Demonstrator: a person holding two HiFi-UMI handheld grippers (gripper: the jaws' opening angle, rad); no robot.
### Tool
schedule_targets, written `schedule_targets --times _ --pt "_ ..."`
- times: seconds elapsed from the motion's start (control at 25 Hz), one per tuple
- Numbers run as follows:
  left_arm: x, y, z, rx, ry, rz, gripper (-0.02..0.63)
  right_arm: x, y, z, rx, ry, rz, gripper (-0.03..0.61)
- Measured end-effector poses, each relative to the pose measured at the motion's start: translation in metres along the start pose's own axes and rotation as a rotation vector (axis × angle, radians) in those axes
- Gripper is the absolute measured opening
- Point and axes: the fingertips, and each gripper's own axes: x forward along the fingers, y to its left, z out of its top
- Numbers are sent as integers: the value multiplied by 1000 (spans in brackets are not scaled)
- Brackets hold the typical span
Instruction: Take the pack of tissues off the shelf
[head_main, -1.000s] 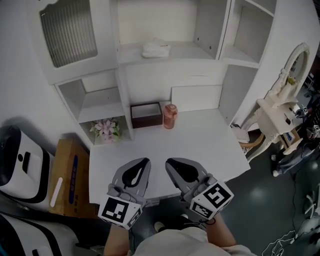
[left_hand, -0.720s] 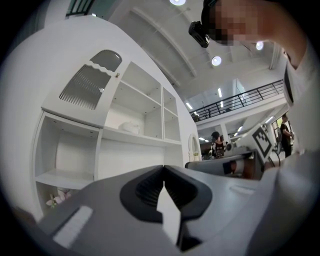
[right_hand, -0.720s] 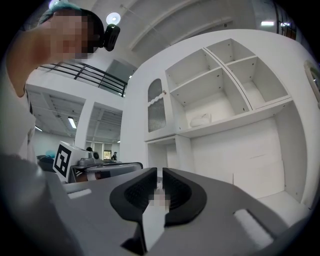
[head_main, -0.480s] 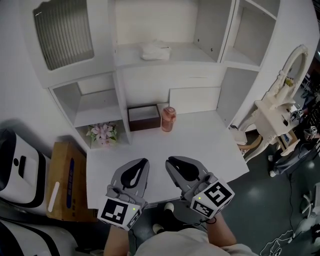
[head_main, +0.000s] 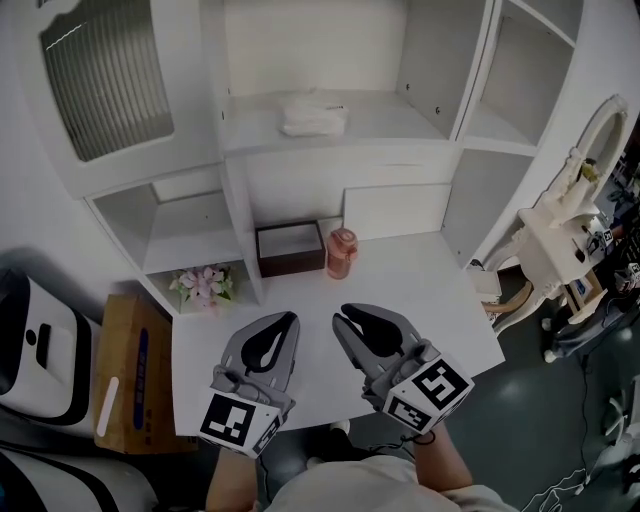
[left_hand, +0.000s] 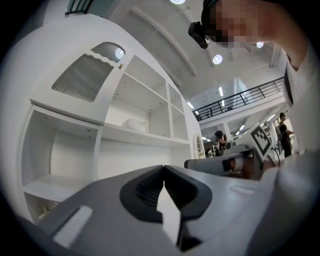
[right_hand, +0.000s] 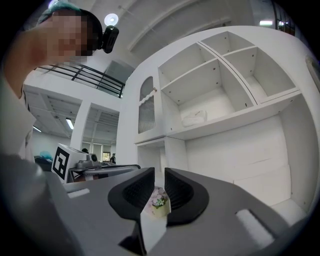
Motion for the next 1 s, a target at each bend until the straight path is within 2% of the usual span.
schedule_targets --times 0.44,0.68,1.0 --pt "60 22 4 32 6 13 2 33 -51 14 -8 -18 40 74" --pt "82 18 -1 19 7 9 2 31 -78 15 -4 -19 22 83" --pt "100 21 1 41 1 -14 2 37 -100 33 -10 -34 -1 101"
